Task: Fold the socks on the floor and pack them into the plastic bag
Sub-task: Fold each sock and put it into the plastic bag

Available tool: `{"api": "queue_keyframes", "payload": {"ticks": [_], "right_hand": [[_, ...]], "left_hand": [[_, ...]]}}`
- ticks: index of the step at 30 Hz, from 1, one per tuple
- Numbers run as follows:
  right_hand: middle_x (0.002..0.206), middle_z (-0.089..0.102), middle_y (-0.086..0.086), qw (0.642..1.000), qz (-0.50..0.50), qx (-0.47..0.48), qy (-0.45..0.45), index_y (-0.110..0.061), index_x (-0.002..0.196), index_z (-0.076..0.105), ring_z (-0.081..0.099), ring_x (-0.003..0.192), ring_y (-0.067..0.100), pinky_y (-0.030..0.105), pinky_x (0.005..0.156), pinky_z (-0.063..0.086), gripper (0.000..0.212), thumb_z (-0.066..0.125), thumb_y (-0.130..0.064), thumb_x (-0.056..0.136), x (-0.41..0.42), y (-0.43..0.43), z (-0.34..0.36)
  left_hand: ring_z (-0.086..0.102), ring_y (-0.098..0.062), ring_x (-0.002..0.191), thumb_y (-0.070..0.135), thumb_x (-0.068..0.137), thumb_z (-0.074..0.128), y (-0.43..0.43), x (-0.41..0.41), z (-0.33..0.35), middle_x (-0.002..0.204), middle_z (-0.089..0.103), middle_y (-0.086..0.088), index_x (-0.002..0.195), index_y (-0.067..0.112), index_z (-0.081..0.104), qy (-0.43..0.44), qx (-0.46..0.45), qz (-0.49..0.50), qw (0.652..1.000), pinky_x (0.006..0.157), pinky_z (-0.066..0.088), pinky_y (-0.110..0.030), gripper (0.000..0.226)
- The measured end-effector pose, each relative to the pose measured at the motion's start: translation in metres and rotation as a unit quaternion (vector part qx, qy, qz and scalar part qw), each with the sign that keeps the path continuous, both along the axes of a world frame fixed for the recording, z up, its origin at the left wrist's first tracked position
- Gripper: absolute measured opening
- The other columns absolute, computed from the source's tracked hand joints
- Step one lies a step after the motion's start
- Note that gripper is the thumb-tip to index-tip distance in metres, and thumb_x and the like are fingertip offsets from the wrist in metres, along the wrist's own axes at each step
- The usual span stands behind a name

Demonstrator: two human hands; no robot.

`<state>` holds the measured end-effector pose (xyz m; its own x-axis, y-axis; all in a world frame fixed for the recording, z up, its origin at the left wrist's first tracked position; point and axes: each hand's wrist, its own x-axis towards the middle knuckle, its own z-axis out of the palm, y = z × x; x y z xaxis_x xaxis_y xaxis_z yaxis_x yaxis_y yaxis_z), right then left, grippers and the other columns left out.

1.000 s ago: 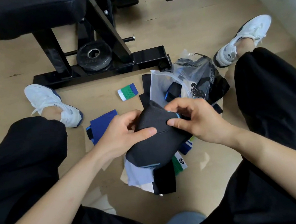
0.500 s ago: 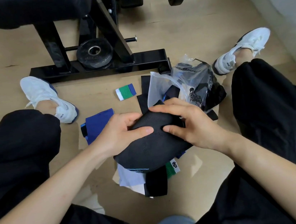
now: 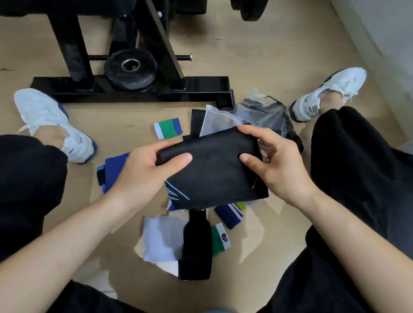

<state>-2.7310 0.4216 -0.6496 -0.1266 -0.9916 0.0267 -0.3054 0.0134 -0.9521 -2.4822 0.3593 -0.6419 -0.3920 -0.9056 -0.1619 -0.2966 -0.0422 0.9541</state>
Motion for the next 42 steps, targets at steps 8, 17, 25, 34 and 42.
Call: {"api": "queue_keyframes", "payload": {"ticks": [8,17,25,34,42], "right_hand": [[0.119,0.070,0.005,0.981,-0.100,0.028,-0.161,-0.017,0.132,0.059,0.069,0.109,0.021,0.041,0.098,0.055,0.051,0.067,0.008,0.088,0.009,-0.001,-0.002],[0.114,0.073,0.014,0.946,-0.013,0.152,-0.287,-0.005,0.127,0.061,0.071,0.103,0.029,0.035,0.079,0.058,0.034,0.061,0.002,0.094,0.007,0.001,-0.003],[0.111,0.070,0.023,0.982,-0.006,0.090,-0.164,-0.011,0.122,0.065,0.070,0.102,0.038,0.048,0.090,0.057,0.036,0.068,0.003,0.088,0.001,-0.001,-0.006],[0.098,0.060,0.036,0.982,0.119,0.089,-0.120,-0.005,0.119,0.066,0.064,0.081,0.025,0.036,0.082,0.057,0.034,0.069,0.005,0.086,0.013,0.003,0.000],[0.079,0.065,0.002,0.980,0.140,0.128,-0.064,-0.016,0.100,0.072,0.058,0.071,0.013,0.024,0.070,0.052,0.020,0.072,-0.001,0.087,0.017,0.004,-0.002]], "left_hand": [[0.066,-0.019,0.118,0.028,0.070,0.082,0.003,0.001,-0.007,0.125,0.071,0.002,0.131,0.023,0.059,0.085,0.094,-0.017,0.992,0.103,0.051,-0.047,0.065],[0.070,-0.012,0.107,0.003,0.082,0.077,0.001,0.004,-0.009,0.113,0.075,0.008,0.116,0.031,0.064,0.067,0.045,0.072,0.994,0.100,0.054,-0.044,0.046],[0.072,-0.017,0.099,0.041,0.062,0.079,-0.016,0.018,0.003,0.105,0.076,-0.001,0.107,0.028,0.075,0.076,0.096,0.012,0.992,0.090,0.054,-0.039,0.047],[0.070,-0.021,0.102,0.048,0.072,0.077,0.004,-0.003,-0.001,0.108,0.074,0.006,0.112,0.030,0.071,-0.031,0.008,-0.046,0.998,0.091,0.055,-0.041,0.044],[0.061,-0.010,0.072,0.045,0.074,0.079,-0.001,0.000,-0.010,0.084,0.071,-0.011,0.082,0.014,0.068,-0.053,-0.018,-0.039,0.998,0.068,0.051,-0.039,0.034]]}}
